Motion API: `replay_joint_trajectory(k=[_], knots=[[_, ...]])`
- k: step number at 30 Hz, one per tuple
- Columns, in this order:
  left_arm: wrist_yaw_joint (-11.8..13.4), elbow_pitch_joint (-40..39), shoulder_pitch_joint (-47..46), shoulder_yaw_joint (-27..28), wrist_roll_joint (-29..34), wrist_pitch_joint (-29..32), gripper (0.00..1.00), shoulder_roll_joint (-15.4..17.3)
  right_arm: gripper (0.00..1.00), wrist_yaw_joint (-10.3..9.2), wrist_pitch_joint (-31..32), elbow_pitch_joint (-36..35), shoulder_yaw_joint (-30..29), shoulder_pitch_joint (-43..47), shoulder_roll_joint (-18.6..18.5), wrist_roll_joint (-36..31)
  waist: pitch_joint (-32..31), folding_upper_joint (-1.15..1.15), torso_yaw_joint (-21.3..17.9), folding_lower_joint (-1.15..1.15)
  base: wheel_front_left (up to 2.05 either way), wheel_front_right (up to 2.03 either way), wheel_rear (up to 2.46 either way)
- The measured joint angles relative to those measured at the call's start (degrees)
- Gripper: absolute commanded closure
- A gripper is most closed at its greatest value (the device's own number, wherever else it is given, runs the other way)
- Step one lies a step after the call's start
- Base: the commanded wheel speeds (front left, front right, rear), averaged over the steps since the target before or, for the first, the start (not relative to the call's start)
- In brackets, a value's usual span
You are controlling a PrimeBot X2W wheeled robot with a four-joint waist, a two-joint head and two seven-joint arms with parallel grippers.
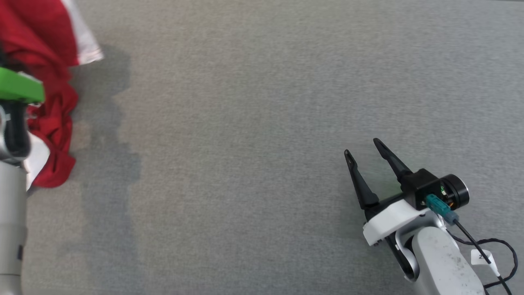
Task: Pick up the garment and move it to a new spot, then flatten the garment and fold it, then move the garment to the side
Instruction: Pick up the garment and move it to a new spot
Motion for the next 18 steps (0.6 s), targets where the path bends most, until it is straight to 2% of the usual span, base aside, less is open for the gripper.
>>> replay_joint_trajectory(k=[4,9,18], knots=[[0.0,-6.9,0.9,-2.9,0.5,0.0,1.0,-2.8,0.0,0.0,0.0,-0.8,0.2,1.3,0.0,1.7,-1.4,0.0,-3.1,0.0,0.0,0.0,0.0],[0.0,-11.9,2.8,-8.2,0.5,0.0,1.0,-7.0,0.0,0.0,0.0,-1.3,0.6,2.4,0.0,2.9,-2.8,0.0,-7.4,0.0,0.0,0.0,0.0],[0.0,-13.3,6.5,-17.8,0.1,0.0,1.0,-14.1,0.0,-0.01,0.0,-2.5,0.9,3.9,-0.1,3.4,-4.1,0.0,-17.1,0.0,0.0,0.0,0.0]])
